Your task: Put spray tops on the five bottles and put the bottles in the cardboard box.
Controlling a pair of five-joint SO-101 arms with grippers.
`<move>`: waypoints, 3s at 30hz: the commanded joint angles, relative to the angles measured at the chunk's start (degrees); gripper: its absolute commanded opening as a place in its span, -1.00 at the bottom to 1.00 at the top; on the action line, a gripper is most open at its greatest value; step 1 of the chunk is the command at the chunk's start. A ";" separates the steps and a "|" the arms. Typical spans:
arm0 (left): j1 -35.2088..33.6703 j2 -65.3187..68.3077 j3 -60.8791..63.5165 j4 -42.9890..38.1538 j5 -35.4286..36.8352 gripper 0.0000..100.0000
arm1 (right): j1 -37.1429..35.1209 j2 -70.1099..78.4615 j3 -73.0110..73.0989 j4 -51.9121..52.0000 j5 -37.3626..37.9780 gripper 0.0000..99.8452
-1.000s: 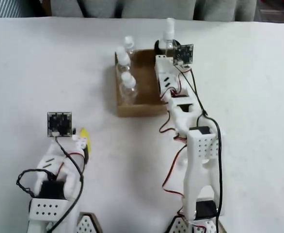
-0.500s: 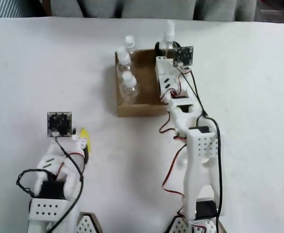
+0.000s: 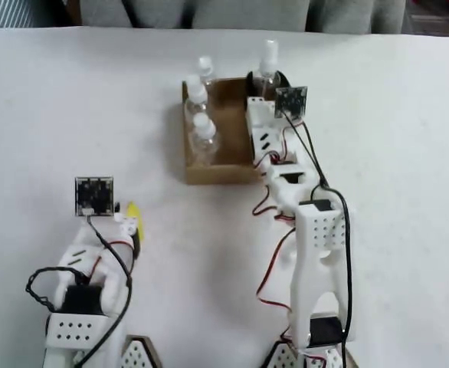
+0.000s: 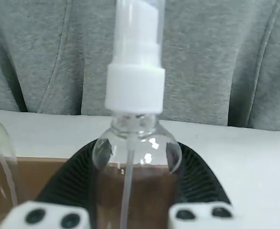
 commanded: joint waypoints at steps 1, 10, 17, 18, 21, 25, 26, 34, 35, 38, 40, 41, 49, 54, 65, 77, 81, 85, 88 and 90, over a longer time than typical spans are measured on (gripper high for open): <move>0.48 -0.75 -0.26 -1.67 -0.53 -0.81 | -1.10 -3.47 2.29 -1.80 -0.35 -0.97; 0.48 -0.75 -0.26 -1.67 -0.53 -0.81 | -1.10 -3.47 2.37 -1.36 -0.44 -0.97; 0.48 -0.75 -0.26 -1.67 -0.53 -0.81 | -1.19 -3.91 2.46 -1.27 -0.09 -0.97; 0.48 -0.75 -0.26 -1.67 -0.53 -0.81 | -1.19 -3.91 2.46 -1.10 -0.09 -0.97; 0.48 -0.75 -0.26 -1.67 -0.53 -0.81 | -1.19 -4.00 2.20 1.80 -0.09 -0.92; 0.48 -0.75 -0.26 -1.67 -0.53 -0.81 | -1.19 -4.00 2.20 2.68 -0.09 -0.70; 0.48 -0.75 -0.26 -1.67 -0.53 -0.81 | -1.19 -4.00 2.20 2.68 -0.09 -0.66; 0.48 -0.75 -0.26 -1.67 -0.53 -0.81 | -1.63 -4.00 2.29 2.68 -0.09 -0.60; 0.48 -0.75 -0.26 -1.67 -0.53 -0.81 | -1.71 -4.00 2.29 2.68 -0.09 -0.60; 0.48 -0.75 -0.26 -1.67 -0.53 -0.81 | -1.80 -4.00 2.37 2.68 -0.09 -0.60; 0.48 -0.75 -0.26 -1.67 -0.53 -0.81 | -1.80 -4.00 2.37 2.68 -0.09 -0.60; 0.48 -0.75 -0.26 -1.67 -0.53 -0.81 | -1.71 -4.00 2.37 2.68 -0.09 -0.60; 0.48 -0.75 -0.26 -1.67 -0.53 -0.81 | -1.71 -4.44 2.20 2.51 -0.09 -0.56; 0.48 -0.75 -0.26 -1.67 -0.53 -0.81 | -1.80 -5.23 2.55 2.77 -0.44 -0.31; 0.48 -0.75 -0.26 -1.58 -0.53 -0.81 | -1.80 -5.58 2.55 2.77 -0.53 -0.29; 0.48 -0.75 -0.26 -1.67 -0.53 -0.81 | -0.75 -11.38 5.98 2.42 -0.62 -0.29; 0.48 -0.75 -0.26 -1.67 -0.53 -0.81 | -0.66 -14.90 9.32 2.33 -0.62 -0.29; 0.48 -0.75 -0.26 -1.67 -0.53 -0.81 | -1.10 -18.33 12.84 2.33 -0.70 -0.29; 0.48 -0.75 -0.26 -1.67 -0.53 -0.81 | -1.10 -20.26 14.33 2.59 -0.70 -0.29; 0.48 -0.75 -0.26 -1.67 -0.53 -0.81 | -0.84 -21.41 15.03 2.59 -0.70 -0.29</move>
